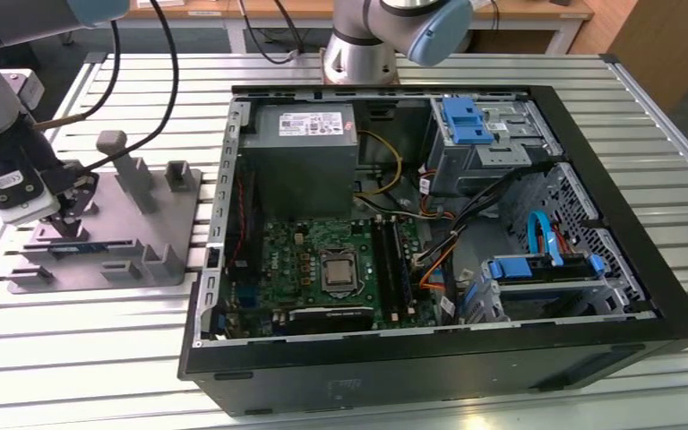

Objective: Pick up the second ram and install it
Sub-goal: 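Reach for the second ram, then pick up the second ram and move it above second insertion slot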

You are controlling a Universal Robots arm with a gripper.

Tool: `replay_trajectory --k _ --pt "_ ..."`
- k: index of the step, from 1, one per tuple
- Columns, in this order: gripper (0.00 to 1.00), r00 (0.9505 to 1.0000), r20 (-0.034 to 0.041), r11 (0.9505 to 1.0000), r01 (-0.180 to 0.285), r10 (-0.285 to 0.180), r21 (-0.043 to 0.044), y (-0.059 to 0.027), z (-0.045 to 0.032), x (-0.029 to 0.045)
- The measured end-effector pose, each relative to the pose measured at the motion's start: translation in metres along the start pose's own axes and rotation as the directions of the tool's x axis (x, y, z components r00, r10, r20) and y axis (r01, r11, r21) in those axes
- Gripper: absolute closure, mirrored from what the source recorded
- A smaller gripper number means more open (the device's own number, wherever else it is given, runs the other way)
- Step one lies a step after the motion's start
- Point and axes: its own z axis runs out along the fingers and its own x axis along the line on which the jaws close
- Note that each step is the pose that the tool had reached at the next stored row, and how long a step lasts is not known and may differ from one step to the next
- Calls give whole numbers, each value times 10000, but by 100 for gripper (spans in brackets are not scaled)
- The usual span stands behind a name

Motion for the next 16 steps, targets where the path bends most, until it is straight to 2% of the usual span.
replay_trajectory --k 11,13,16 --pt "90 10000 0 10000 24 -24 1 0 1 0" --pt "90 9999 -1 9999 132 -132 5 0 2 0" --pt "90 9986 -8 9986 533 -533 18 0 2 -1"
